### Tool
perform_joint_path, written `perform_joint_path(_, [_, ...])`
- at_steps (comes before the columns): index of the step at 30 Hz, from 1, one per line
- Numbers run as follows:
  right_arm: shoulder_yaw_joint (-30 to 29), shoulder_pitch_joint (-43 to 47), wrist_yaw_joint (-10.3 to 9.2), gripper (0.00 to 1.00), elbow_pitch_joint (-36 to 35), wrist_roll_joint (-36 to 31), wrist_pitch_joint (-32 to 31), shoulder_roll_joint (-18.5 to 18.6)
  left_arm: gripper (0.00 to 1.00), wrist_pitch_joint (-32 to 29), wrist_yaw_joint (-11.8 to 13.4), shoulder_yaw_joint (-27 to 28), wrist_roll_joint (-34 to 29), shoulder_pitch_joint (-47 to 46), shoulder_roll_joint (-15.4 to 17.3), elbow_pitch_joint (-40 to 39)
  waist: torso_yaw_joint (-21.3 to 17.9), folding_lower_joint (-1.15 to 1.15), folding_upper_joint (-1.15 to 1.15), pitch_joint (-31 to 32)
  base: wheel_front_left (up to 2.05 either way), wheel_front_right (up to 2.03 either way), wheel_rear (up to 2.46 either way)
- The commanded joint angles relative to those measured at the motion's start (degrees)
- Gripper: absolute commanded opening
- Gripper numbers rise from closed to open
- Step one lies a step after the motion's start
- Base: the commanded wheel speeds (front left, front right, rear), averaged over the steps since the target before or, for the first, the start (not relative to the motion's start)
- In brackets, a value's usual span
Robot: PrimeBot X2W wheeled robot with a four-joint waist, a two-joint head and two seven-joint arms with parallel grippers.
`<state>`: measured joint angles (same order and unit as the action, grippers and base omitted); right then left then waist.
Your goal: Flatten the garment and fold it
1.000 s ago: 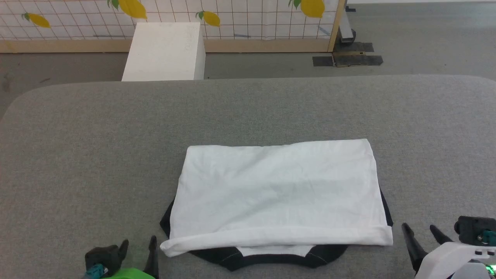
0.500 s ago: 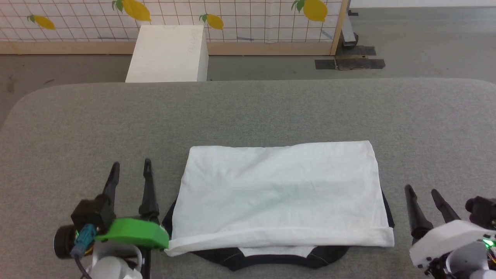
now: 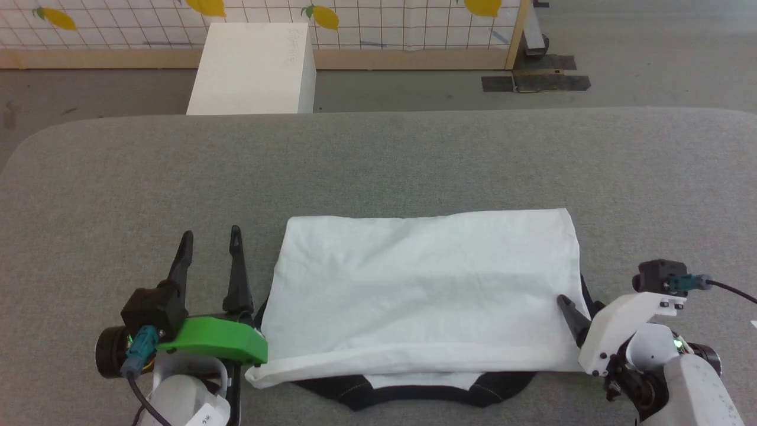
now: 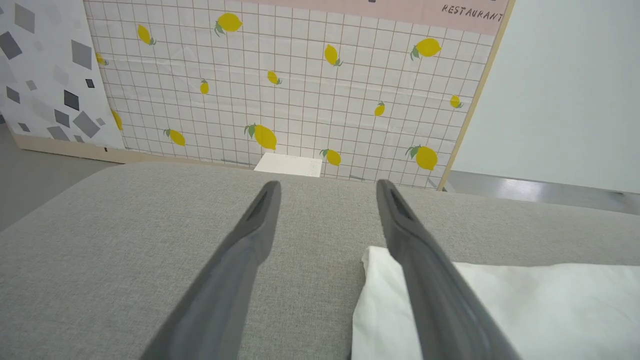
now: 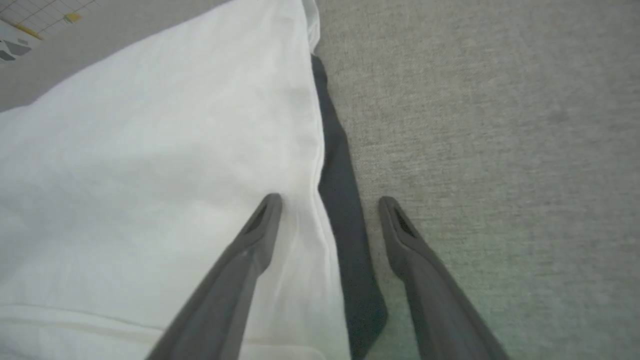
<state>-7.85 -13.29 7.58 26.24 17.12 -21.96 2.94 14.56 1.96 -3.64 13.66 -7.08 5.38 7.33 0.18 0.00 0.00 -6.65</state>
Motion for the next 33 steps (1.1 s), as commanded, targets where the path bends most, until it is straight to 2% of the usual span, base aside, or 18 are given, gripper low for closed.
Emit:
perform_joint_path(1, [0.37,-1.26,-0.09,1.0,1.26,-0.54,-1.47,-0.06,1.0,0.43,-0.53,0.45,-0.86,-0.8,-0.39,0.35,0.31,0.0,0.0,-0.32,0.0,0.0,0.0])
perform_joint_path(4, [1.56,-2.03,-0.09,0.97,3.58,-0.1,-5.94,-0.06,1.0,0.43,-1.26,0.97,-1.45,-0.71,-1.03,0.84,0.63,0.0,0.0,-0.53,0.0,0.0,0.0])
perform_joint_path(6, [2.8,-2.15,-0.09,0.27,3.62,0.61,-7.55,-0.06,1.0,0.43,-1.62,1.39,-1.67,-0.61,-1.34,1.02,0.68,0.0,0.0,-0.58,0.0,0.0,0.0])
perform_joint_path(7, [3.1,-2.1,-0.09,0.09,3.39,0.92,-7.84,-0.06,1.0,0.43,-1.73,1.61,-1.76,-0.53,-1.45,1.09,0.65,0.0,0.0,-0.56,0.0,0.0,0.0])
perform_joint_path(8, [3.21,-1.58,-0.09,0.0,1.59,2.01,-7.26,-0.06,1.0,0.43,-2.09,2.33,-2.11,-0.16,-1.77,1.22,0.41,0.0,0.0,-0.38,0.0,0.0,0.0])
perform_joint_path(13, [0.34,-0.04,-0.09,0.0,-3.4,-1.25,-5.21,-0.06,1.0,0.43,-2.48,3.34,-2.47,0.66,-2.09,0.89,-0.23,0.0,0.0,-0.19,0.0,0.0,0.0])
perform_joint_path(20, [-9.73,3.26,-0.09,0.0,-11.76,-9.99,-5.66,-0.06,1.0,0.43,-2.93,3.97,-2.82,1.28,-2.33,0.72,-0.9,0.0,0.0,0.04,0.0,0.0,0.0])
perform_joint_path(24, [-13.99,4.84,-0.09,0.0,-14.85,-12.57,-6.82,-0.06,1.0,0.43,-3.15,3.94,-2.99,1.26,-2.4,0.88,-0.98,0.0,0.0,0.03,0.0,0.0,0.0])
perform_joint_path(28, [-14.5,6.21,-0.09,0.0,-18.21,-13.82,-7.42,-0.06,1.0,0.43,-3.24,3.88,-3.12,1.34,-2.44,1.04,-1.04,0.0,0.0,0.0,0.0,0.0,0.0])
perform_joint_path(33, [-10.12,7.84,-0.09,0.0,-25.5,-12.39,-8.77,-0.06,1.0,0.43,-3.44,3.62,-3.18,1.31,-2.47,1.33,-0.7,0.0,0.0,0.06,0.0,0.0,0.0])
